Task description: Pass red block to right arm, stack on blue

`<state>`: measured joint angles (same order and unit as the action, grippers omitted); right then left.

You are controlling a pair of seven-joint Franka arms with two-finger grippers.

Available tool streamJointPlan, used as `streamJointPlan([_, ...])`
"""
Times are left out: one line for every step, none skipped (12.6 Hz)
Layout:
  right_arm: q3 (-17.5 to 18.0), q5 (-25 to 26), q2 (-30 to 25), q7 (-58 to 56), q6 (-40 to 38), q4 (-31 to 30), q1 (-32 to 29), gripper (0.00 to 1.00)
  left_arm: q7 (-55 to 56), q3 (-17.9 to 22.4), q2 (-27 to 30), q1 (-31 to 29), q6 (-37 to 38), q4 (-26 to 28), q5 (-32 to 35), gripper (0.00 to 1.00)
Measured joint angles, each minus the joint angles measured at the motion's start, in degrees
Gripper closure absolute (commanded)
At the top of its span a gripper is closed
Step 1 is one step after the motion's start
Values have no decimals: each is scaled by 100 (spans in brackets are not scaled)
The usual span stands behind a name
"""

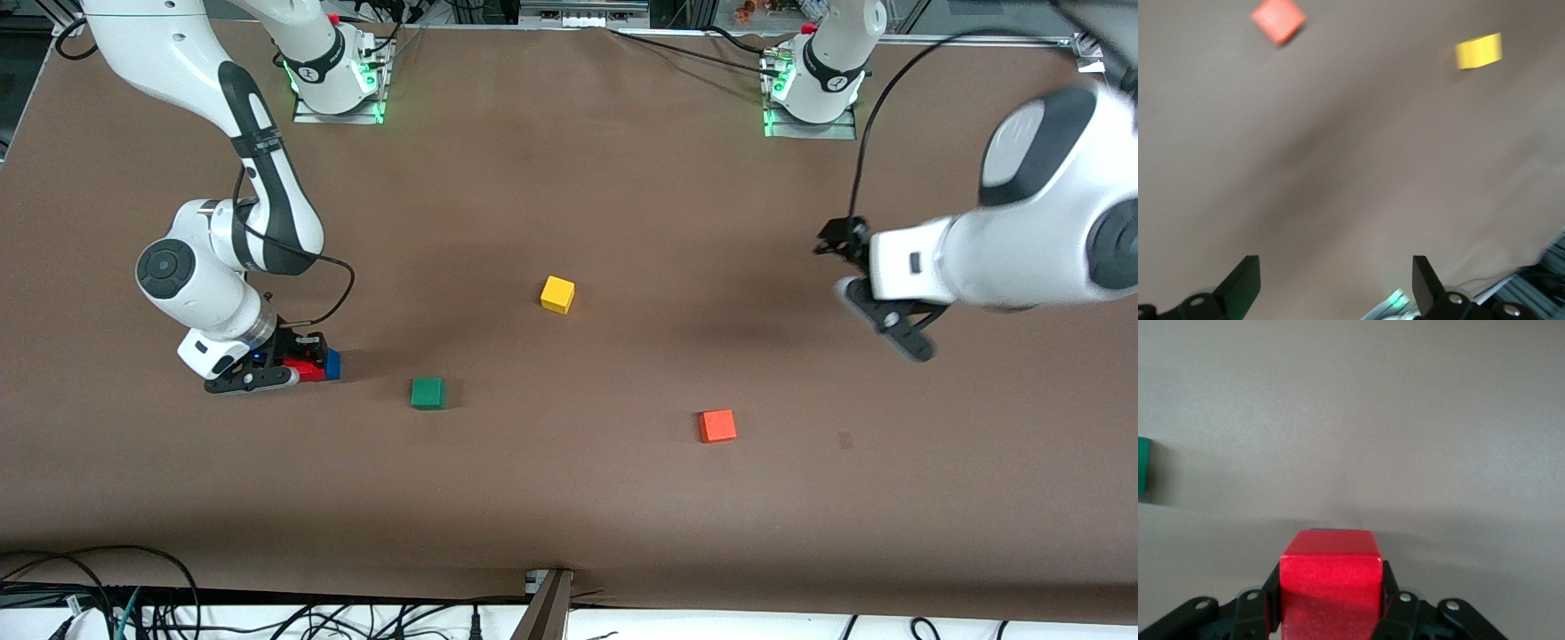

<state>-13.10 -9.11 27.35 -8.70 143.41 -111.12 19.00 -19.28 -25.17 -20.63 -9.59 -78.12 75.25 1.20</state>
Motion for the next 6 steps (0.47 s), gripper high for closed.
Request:
streamJointPlan([1,0,-1,0,8,-10,25,100,193,583,378,417,28,117,86,0])
streamJointPlan([1,0,-1,0,15,-15,46,100,536,1125,728,756,-85,316,113,0])
streamJointPlan([1,0,-2,0,21,-21,59,100,930,1549,1048,933,-494,615,115,0])
streamJointPlan([1,0,-2,0,24,-28,66,100,1247,1850,1351,980,-1088,1030,115,0])
streamJointPlan([1,0,-3,0,27,-38,66,100,1503,2055,1653,982,-1631,1535,115,0])
streamJointPlan([0,0,-3,0,31,-48,66,100,1761,2163,1945,981,-1967,2035,115,0])
